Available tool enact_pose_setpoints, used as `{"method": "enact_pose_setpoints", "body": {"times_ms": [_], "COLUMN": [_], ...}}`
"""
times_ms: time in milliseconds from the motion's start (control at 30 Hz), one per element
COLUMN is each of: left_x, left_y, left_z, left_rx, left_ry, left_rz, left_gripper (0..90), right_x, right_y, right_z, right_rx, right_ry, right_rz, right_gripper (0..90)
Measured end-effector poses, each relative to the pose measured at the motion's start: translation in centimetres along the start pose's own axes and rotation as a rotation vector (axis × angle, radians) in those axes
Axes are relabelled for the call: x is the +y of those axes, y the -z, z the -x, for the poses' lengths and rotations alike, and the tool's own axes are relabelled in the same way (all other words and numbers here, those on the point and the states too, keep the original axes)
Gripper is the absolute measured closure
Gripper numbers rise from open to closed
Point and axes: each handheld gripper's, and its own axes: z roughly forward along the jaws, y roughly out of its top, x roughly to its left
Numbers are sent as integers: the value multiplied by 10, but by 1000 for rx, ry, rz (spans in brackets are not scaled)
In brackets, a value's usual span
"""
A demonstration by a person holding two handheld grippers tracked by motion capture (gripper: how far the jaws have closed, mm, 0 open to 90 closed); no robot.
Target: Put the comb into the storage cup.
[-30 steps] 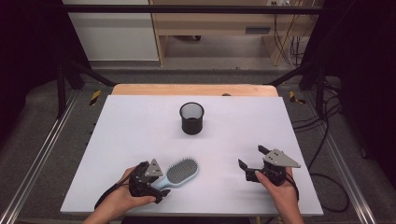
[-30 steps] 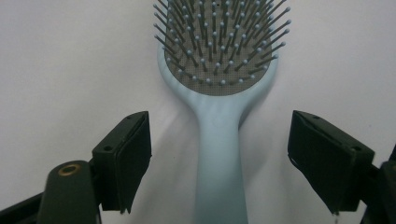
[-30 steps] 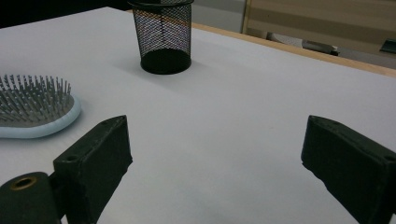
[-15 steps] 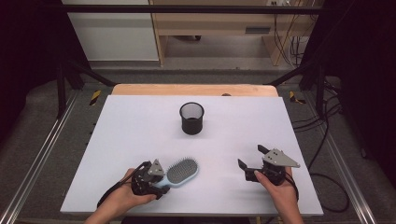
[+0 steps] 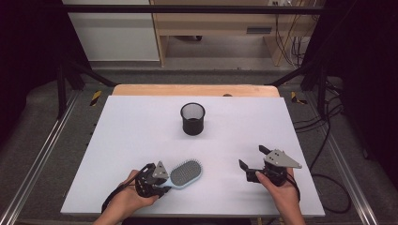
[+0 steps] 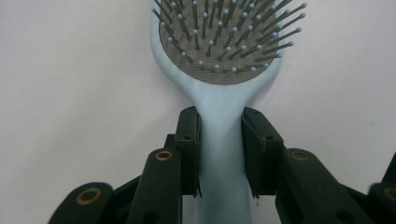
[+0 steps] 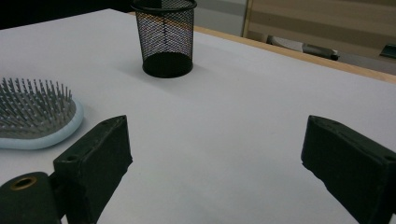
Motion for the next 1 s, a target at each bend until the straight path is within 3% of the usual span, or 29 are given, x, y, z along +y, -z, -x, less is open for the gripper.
{"method": "enact_pose_setpoints", "body": {"times_ms": [167, 333, 533, 700, 1000], "left_x": [-1, 12, 22, 18, 14], "left_y": [1, 4, -1, -6, 1], "left_z": [0, -4, -20, -25, -29], "left_rx": [13, 27, 54, 80, 110], "left_ry": [-5, -40, -6, 27, 44], "left_rz": [41, 136, 228, 263, 324], "left_gripper": [696, 696, 696, 697, 697], "right_x": [0, -1, -2, -1, 1], "right_y": [0, 1, 2, 3, 1], "right_z": [1, 4, 6, 4, -1], "right_rx": [1, -8, -13, 0, 5], "right_ry": [-5, -28, -48, -65, -96], "right_rz": [1, 8, 12, 24, 36], "right_gripper": [85, 85, 84, 84, 77]}}
